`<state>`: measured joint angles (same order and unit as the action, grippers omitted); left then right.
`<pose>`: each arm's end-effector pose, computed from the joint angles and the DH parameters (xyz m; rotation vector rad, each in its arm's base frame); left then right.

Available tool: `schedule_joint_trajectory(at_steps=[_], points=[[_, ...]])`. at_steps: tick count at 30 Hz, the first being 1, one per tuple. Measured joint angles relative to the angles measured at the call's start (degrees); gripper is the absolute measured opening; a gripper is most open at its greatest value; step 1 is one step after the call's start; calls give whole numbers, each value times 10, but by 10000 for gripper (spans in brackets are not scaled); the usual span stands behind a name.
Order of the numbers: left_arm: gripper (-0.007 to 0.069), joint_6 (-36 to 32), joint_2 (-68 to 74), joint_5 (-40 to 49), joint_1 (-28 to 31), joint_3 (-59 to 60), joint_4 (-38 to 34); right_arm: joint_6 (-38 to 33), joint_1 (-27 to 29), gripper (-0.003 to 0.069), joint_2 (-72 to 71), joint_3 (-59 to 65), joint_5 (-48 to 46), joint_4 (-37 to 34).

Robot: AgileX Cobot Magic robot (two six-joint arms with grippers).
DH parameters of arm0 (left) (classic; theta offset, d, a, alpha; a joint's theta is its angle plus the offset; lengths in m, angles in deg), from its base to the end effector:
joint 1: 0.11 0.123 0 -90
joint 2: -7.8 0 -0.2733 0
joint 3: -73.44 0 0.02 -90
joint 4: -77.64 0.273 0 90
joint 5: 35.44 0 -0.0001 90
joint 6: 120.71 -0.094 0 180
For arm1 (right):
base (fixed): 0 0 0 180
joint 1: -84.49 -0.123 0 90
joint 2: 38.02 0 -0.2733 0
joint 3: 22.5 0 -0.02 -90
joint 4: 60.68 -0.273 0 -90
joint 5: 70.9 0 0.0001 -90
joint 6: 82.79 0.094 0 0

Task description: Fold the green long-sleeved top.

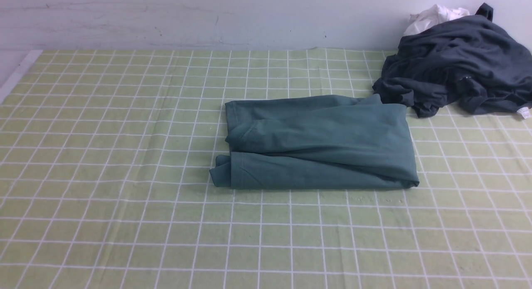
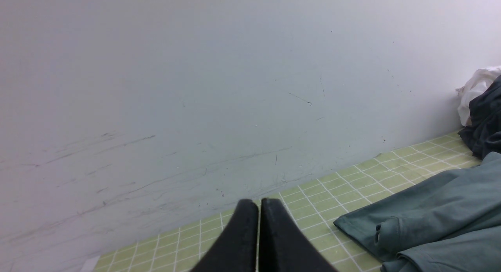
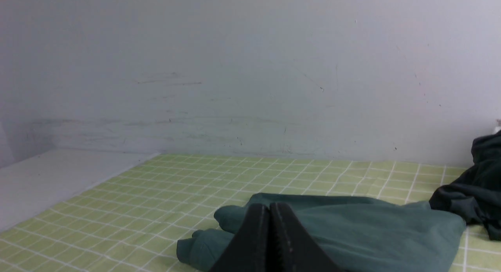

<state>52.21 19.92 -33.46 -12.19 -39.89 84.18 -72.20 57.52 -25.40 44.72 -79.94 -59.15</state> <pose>0.0876 -0.0184 0.2681 0.3103 1.3750 0.0250 0.0826 0.0416 0.2523 -0.2411 1.5536 0.4930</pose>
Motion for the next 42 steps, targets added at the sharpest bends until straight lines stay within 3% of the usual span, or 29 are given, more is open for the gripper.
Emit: schedule_joint_trajectory(at_steps=[13,22,26,29,42], points=[[-3,0,0,0,0,0,0,0,10,-14,-22,46,-46,0],[-3,0,0,-1,0,1,0,0,181,-14,-50,113,-36,-2],[-3,0,0,-1,0,1,0,0,217,-14,-50,113,-68,-2],[-3,0,0,-1,0,1,0,0,223,-14,-50,112,-106,-2],[-3,0,0,-1,0,1,0,-13,224,-14,-50,111,-111,-2]])
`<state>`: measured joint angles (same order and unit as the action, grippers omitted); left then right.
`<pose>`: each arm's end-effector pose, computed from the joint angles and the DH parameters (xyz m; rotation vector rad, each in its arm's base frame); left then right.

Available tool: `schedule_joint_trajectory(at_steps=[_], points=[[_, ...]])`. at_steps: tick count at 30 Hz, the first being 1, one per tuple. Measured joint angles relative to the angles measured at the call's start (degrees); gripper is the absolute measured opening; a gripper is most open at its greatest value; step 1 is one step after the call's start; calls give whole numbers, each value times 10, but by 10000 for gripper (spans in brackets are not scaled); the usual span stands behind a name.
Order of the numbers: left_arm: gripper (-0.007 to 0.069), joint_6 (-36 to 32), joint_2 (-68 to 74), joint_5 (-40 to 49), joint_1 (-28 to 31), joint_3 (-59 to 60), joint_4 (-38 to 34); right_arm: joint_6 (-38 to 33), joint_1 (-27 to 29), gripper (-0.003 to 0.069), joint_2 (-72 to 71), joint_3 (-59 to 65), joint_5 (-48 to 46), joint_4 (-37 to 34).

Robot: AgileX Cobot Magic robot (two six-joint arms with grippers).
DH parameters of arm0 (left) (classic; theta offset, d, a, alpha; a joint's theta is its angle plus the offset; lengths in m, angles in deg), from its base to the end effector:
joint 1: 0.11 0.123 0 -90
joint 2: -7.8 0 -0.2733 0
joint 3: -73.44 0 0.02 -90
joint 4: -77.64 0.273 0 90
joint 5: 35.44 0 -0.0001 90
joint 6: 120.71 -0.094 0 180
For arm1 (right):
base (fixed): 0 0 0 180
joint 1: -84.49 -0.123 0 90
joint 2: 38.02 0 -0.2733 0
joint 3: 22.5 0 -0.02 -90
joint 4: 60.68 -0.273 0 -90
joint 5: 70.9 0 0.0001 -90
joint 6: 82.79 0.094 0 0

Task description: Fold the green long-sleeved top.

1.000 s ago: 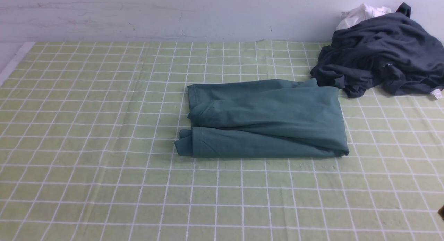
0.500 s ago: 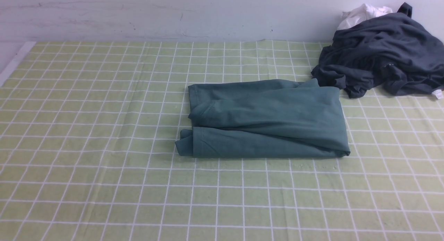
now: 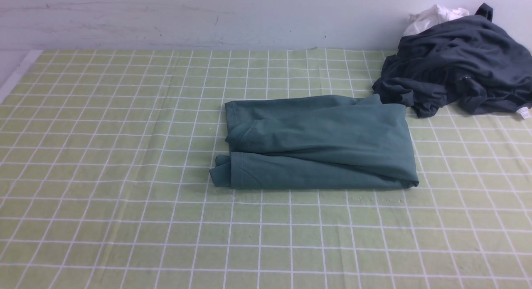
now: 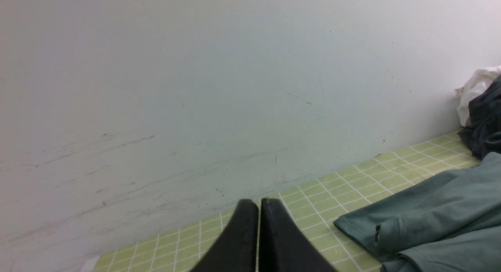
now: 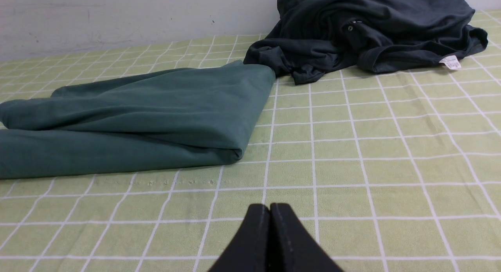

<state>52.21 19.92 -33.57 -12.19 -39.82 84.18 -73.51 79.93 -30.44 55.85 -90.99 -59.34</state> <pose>0.0877 -0.0184 0.2678 0.3103 1.3742 0.0248 0.0901 0.0064 0.1723 0.0616 1.8518 0.1455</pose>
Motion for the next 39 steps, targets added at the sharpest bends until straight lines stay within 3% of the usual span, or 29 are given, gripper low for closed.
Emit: schedule_joint_trajectory(at_steps=[15,25,34,39], points=[[-3,0,-2,-6,3,14,-2,0,0,-14,0,0,0,0],[-3,-12,-47,-15,122,112,-87,0,0,-14,0,0,-1,0],[-3,-17,-47,202,128,118,-91,0,0,-14,0,0,-2,0],[-3,-17,-47,202,128,117,-97,0,0,-14,0,0,-2,0]])
